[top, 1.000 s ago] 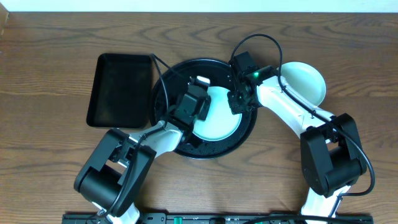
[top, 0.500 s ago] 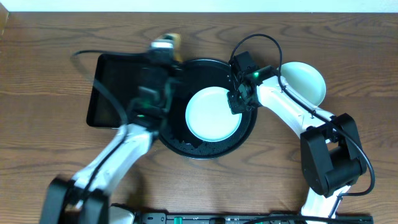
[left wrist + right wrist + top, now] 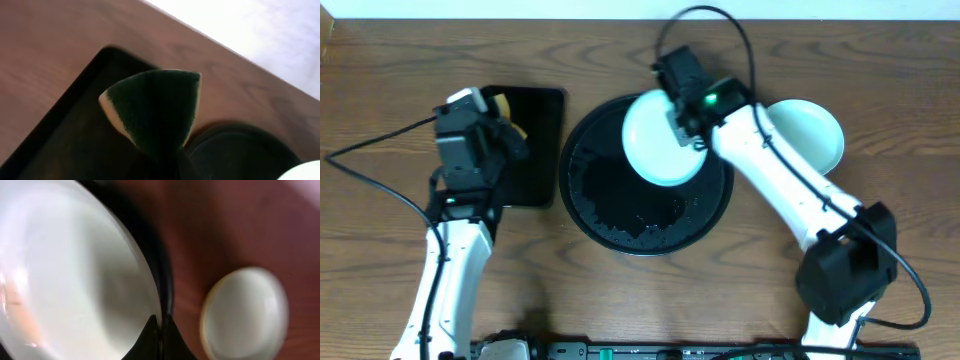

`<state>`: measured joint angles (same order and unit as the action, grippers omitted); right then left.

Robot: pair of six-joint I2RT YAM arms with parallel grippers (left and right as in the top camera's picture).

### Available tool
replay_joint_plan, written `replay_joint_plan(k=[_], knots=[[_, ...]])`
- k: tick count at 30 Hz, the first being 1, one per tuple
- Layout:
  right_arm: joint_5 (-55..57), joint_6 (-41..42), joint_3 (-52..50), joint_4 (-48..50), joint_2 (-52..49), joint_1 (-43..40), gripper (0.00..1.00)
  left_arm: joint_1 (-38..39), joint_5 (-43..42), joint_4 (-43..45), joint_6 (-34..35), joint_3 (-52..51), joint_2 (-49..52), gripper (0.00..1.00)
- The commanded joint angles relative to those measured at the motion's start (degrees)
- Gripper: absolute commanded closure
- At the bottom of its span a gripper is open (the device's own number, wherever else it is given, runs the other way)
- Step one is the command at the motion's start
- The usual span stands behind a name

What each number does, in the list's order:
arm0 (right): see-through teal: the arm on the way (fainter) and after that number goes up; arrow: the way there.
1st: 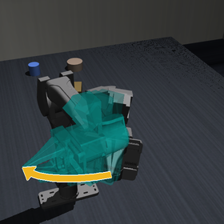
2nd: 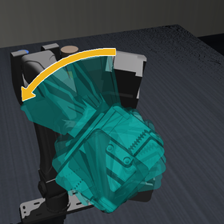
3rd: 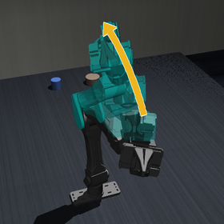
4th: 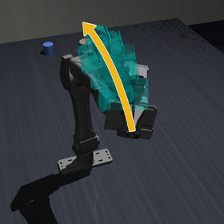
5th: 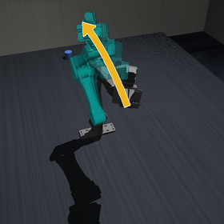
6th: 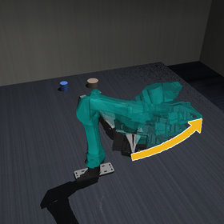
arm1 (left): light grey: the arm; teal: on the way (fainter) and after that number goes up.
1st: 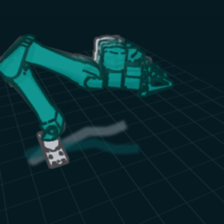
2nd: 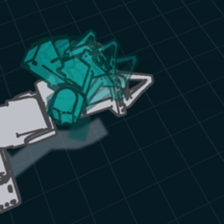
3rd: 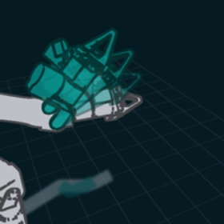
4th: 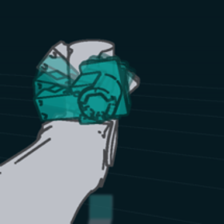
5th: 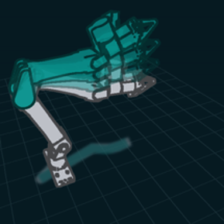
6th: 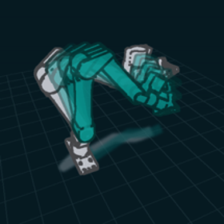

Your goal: Clean dirty plates on tray and stack at the side

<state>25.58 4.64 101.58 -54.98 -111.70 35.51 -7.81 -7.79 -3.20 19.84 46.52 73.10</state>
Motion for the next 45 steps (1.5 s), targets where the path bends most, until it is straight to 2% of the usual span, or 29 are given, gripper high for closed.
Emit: replay_joint_plan(k=[1, 7, 11, 22, 25, 30, 33, 36, 45], knots=[[19.3, -3.5, 2.7, 0.0, 1.8, 6.9, 0.99, -3.5, -8.2, -1.9, 1.3, 0.5, 1.9, 0.92], [38.9, -5.6, 2.7, 1.9, 1.8, 17.4, 0.99, -7.6, -16.9, -2.8, 1.3, 0.5, 3.9, 0.92], [46.1, -5.6, 2.7, 4.1, 1.8, 21.0, 0.99, -7.9, -19.3, -3.2, 1.3, 0.4, 3.9, 0.92], [46.2, -5.4, 2.7, 5.3, 1.8, 22.1, 0.99, -7.9, -21.4, -4.5, 1.3, 0.4, 3.9, 0.92], [46.2, -5.4, 2.7, 6.4, 1.8, 22.3, 0.99, -7.9, -26.9, -4.5, 1.3, 0.4, 3.9, 0.92], [45.3, -5.4, 2.7, 6.7, 1.8, 22.3, 0.99, -7.9, -42.1, -4.5, 1.9, 0.4, 3.9, 0.92], [42.0, -5.3, 2.7, 6.6, 1.8, 22.5, 0.99, -7.8, -47.2, -4.5, 2.1, 0.4, 3.9, 0.92], [40.0, -3.4, 2.7, 7.4, 1.8, 23.1, 0.99, -7.6, -47.9, -4.5, 4.1, 0.4, 3.9, 0.92], [39.7, -2.8, 2.7, 9.1, 1.8, 23.8, 0.99, -3.6, -49.5, -4.5, 4.5, 0.4, 3.9, 0.92]])
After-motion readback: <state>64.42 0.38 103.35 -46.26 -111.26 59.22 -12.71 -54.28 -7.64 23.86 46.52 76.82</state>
